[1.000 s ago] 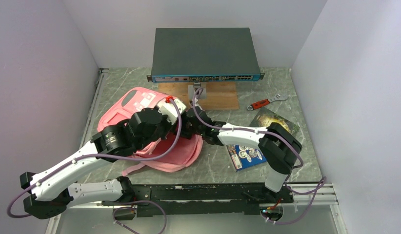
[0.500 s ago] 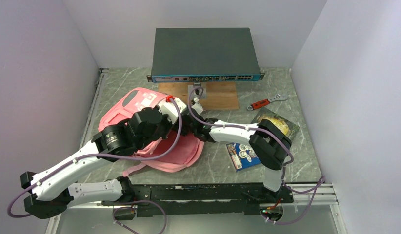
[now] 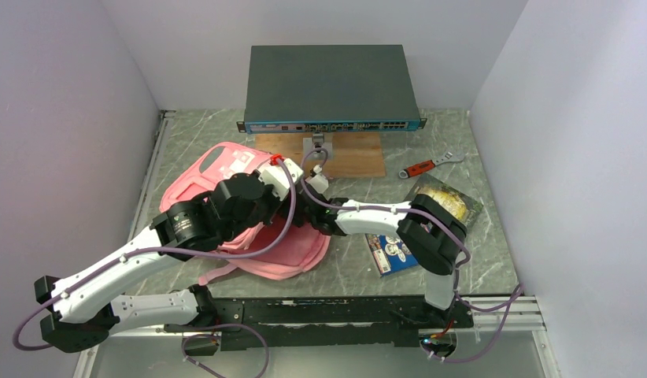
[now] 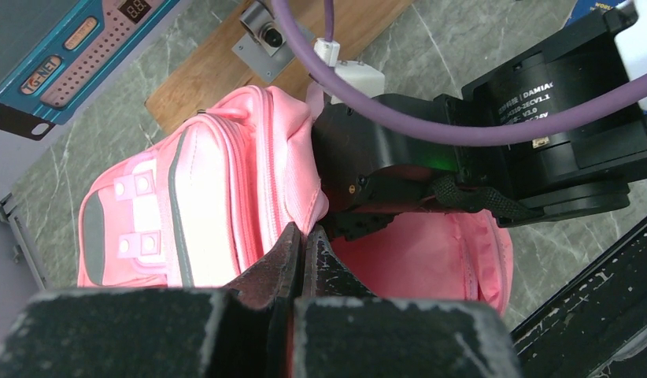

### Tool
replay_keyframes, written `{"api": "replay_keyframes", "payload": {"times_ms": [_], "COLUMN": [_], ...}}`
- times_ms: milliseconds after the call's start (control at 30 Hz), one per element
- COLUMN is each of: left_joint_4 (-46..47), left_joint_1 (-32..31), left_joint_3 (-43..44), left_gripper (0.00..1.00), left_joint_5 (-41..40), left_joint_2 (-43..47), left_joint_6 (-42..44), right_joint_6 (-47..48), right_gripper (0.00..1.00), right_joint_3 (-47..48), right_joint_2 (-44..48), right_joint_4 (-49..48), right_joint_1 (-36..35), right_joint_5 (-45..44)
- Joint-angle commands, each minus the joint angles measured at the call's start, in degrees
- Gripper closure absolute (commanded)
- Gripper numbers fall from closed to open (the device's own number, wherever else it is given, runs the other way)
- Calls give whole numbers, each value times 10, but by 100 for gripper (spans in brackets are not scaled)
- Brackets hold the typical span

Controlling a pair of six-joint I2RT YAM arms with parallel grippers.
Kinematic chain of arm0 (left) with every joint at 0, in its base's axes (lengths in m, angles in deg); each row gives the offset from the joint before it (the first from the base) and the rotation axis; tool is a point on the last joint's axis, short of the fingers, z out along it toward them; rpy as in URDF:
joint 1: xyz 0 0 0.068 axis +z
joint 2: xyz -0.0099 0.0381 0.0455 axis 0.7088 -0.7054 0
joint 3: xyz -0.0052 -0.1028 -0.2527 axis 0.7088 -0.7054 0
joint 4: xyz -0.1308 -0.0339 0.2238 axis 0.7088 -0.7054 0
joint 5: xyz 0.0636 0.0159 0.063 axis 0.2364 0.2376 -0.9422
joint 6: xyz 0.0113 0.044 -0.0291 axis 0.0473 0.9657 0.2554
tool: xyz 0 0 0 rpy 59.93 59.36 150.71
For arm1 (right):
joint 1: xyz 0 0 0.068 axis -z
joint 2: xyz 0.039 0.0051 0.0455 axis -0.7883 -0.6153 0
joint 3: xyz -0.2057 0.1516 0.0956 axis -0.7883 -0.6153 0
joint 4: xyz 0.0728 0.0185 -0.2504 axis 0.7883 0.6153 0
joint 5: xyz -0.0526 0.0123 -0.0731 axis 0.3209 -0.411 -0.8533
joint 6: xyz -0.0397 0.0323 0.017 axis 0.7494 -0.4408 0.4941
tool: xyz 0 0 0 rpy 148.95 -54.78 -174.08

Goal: Pack the student bag
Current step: Place the book in the student bag.

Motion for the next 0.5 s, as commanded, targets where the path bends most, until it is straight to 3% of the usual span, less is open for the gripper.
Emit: {"api": "replay_keyframes", "payload": {"times_ms": [0, 67, 267, 467], "left_joint_4": [96, 95, 99, 106], "left_joint_1": [-5, -5, -5, -5], "left_joint_3": [21, 20, 10, 6], "left_gripper": [100, 100, 100, 100], "left_joint_5": [14, 15, 12, 5], "left_joint_2": [8, 6, 10, 14], "left_joint_6": [-6, -7, -3, 12], "right_joint_6": [20, 26, 61, 90], "right_gripper": [53, 61, 100, 100], "right_joint_3": [19, 16, -17, -59], "right_joint_2": [-13, -15, -12, -12], "right_joint_4": [-40, -62, -152, -264], "right_joint_1": [-3, -3, -3, -18], "right_joint_5": [-23, -28, -29, 12]}}
